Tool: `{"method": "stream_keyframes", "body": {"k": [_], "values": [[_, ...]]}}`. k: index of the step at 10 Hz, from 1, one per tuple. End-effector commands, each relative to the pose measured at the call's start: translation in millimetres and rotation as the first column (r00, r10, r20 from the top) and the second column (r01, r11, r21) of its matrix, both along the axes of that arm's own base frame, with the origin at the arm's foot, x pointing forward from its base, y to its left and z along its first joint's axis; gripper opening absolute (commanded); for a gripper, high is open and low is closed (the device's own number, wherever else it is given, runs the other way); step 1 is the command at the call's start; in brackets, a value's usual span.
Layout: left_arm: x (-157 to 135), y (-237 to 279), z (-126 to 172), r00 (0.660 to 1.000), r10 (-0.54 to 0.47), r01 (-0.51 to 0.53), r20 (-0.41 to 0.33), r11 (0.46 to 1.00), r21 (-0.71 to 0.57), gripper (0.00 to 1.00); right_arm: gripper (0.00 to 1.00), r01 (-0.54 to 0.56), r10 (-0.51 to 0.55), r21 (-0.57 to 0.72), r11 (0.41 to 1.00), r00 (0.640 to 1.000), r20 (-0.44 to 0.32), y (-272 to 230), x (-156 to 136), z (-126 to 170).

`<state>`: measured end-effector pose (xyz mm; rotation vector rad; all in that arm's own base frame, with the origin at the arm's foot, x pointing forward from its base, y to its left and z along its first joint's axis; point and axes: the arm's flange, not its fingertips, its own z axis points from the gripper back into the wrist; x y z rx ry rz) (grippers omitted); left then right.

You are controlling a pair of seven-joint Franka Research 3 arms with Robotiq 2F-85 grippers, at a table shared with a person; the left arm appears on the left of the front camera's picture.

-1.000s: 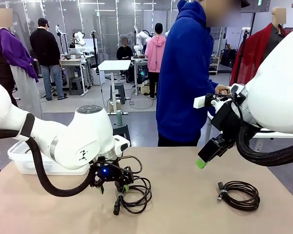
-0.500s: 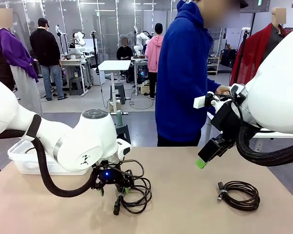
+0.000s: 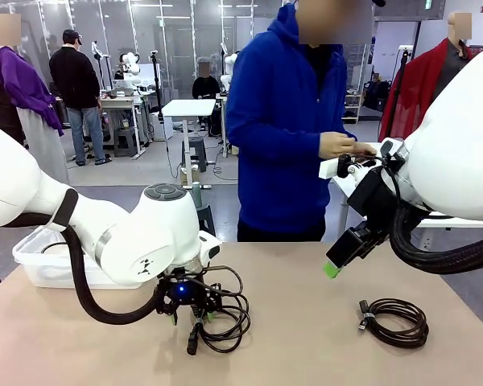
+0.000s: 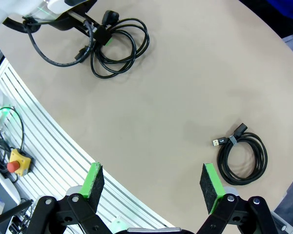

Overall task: Organize and store the cables.
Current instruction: Place the Power Cable into the Organizing box.

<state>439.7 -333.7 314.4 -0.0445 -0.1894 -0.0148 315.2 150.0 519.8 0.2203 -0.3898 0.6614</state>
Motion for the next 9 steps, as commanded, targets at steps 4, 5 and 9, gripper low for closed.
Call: {"method": "stream_keyframes", "body": {"k": [4,5,9], "values": [[6,-13,-2,1.0,0.006,-0.007,0.024,0.999,0.034,0.0,1.0,0.005,-0.005,0.001,1.0,1.0,0.001,0,2,-1],[6,-14,-2,1.0,0.002,-0.003,0.021,0.999,0.039,0.0,1.0,0.005,-0.005,0.001,1.0,1.0,0.001,0,2,-1],[1,-14,9,0.999,-0.014,0.013,0.03,1.0,0.026,0.0,1.0,0.005,-0.005,0.001,1.0,1.0,0.001,0,2,-1]]}}
